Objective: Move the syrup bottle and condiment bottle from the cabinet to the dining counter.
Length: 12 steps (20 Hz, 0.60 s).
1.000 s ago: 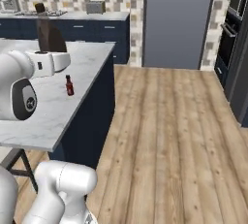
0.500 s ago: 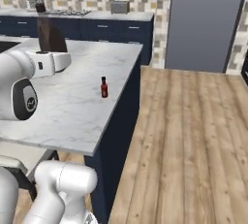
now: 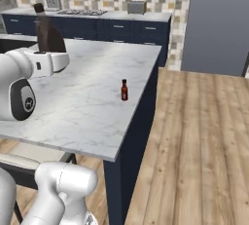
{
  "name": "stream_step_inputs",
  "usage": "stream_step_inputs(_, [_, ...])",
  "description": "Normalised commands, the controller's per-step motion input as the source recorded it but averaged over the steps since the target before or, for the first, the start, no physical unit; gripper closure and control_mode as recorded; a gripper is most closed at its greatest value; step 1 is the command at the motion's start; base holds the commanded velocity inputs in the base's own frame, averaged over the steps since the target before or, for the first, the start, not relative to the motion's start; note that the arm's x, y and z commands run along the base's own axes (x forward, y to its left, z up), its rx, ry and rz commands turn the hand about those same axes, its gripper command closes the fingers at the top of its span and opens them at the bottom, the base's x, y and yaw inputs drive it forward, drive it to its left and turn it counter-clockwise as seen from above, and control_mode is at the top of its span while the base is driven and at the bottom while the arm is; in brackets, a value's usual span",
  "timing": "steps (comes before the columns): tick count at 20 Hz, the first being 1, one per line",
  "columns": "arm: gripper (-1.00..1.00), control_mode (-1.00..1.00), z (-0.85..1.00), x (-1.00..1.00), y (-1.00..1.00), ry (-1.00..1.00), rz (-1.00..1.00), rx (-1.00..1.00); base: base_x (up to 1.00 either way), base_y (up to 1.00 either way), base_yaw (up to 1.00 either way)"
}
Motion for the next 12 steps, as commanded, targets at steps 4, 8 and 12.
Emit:
stream_step_inputs(4, [1.00,1.00,0.00,0.00,0.00,0.00,0.00,0.00,0.52,0.00,0.10])
stream_step_inputs(8, [1.00,1.00,0.00,0.00,0.00,0.00,0.00,0.00,0.19,0.07,0.03])
stream_step_inputs(12, [1.00,1.00,0.00,0.00,0.00,0.00,0.00,0.00,0.00,0.00,0.00])
